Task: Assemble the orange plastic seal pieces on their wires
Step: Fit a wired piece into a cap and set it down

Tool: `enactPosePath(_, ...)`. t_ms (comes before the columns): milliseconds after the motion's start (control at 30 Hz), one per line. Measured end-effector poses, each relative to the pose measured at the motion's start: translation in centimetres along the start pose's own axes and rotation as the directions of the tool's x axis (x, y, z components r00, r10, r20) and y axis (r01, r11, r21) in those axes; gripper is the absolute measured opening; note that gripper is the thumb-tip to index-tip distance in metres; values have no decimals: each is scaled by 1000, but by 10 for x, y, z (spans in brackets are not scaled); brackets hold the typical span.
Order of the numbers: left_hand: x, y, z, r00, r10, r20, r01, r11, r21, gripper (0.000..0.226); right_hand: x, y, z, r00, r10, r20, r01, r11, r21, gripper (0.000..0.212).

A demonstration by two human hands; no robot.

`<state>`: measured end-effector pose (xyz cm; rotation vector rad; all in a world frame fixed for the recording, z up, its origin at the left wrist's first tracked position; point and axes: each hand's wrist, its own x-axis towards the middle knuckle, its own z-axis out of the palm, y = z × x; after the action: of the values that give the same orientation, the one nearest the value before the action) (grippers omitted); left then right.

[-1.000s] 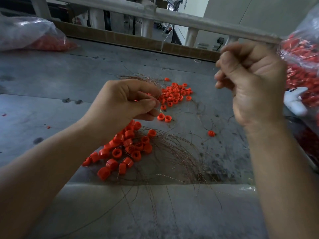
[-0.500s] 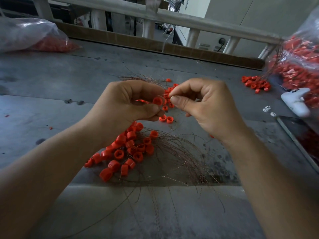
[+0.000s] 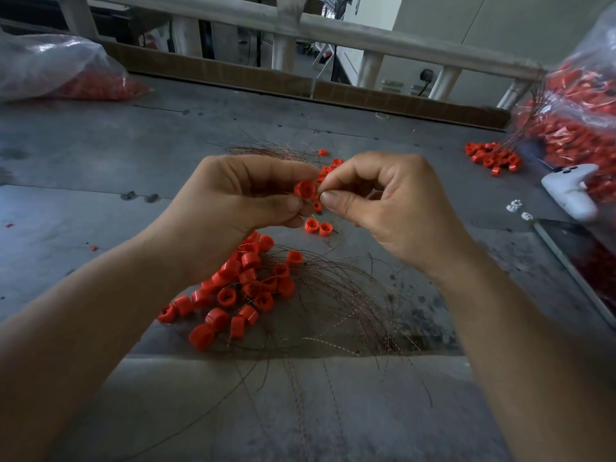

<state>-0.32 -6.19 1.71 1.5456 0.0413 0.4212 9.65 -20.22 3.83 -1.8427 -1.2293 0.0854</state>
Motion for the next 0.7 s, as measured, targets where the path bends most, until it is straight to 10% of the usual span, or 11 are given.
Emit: enactPosePath(700,0,0,-1,998,-35,43,39,996,-81,31,0,1,-2,999,39,-15,-40,998,-47,10)
